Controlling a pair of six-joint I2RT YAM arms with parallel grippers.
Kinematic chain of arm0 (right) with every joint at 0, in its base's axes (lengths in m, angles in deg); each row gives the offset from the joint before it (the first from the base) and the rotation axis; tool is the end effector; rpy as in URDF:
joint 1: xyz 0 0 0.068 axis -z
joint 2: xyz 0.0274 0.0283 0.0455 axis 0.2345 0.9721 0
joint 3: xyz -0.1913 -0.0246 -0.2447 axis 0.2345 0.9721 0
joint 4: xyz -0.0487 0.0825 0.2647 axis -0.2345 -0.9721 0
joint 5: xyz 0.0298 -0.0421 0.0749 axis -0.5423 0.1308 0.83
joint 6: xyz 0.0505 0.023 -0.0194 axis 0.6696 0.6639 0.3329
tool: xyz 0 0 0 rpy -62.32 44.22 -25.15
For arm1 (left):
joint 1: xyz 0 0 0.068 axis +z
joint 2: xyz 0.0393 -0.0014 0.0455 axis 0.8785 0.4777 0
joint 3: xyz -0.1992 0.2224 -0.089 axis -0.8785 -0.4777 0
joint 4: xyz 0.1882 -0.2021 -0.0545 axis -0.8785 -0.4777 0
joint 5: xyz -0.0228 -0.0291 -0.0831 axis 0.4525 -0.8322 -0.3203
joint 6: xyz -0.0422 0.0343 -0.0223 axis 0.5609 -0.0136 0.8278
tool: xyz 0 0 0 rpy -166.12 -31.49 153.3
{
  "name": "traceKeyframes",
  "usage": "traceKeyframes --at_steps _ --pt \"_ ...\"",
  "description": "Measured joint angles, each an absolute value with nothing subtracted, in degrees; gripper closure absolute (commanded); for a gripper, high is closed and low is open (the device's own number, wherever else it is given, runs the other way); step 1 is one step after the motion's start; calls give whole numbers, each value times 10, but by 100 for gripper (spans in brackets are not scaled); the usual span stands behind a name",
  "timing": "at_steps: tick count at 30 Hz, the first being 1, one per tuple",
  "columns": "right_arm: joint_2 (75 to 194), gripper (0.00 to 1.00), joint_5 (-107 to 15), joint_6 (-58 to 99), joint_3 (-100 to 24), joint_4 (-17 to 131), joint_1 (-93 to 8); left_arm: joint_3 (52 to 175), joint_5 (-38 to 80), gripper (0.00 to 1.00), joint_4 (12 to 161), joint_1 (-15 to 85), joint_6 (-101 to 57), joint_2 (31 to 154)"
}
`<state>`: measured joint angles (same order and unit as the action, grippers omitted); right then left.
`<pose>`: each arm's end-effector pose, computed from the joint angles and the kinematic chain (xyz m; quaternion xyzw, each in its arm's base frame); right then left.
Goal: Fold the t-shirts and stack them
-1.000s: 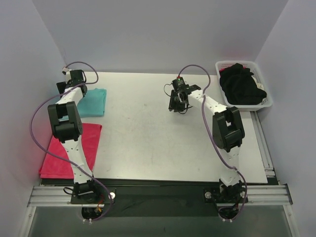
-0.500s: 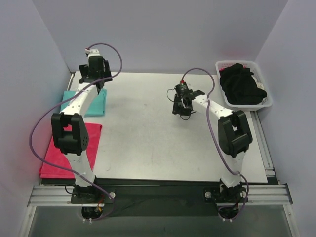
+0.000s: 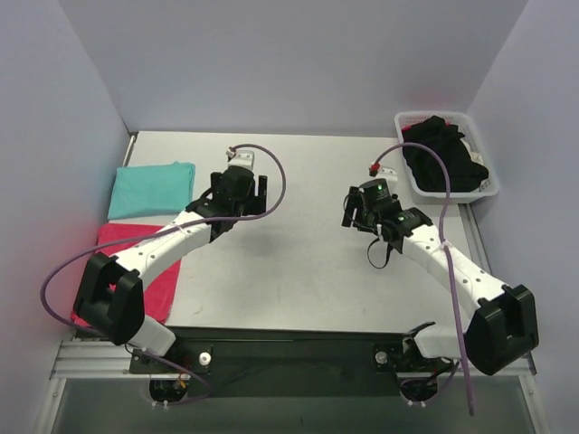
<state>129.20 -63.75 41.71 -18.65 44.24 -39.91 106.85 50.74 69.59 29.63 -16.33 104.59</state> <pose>0.2843 0.1322 0.3152 0.0543 0.8721 0.1475 0.4634 0.3204 -0.1805 0.3051 0.0264 0.8820 -0.0308 0.4696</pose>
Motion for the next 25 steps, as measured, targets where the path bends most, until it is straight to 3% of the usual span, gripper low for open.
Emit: traceKeyframes --at_steps 13,25 --pt "1069 29 -683 424 -5 436 -425 917 580 2 710 209 -117 895" --pt "1041 29 -701 427 17 430 -425 902 617 2 695 181 -107 901"
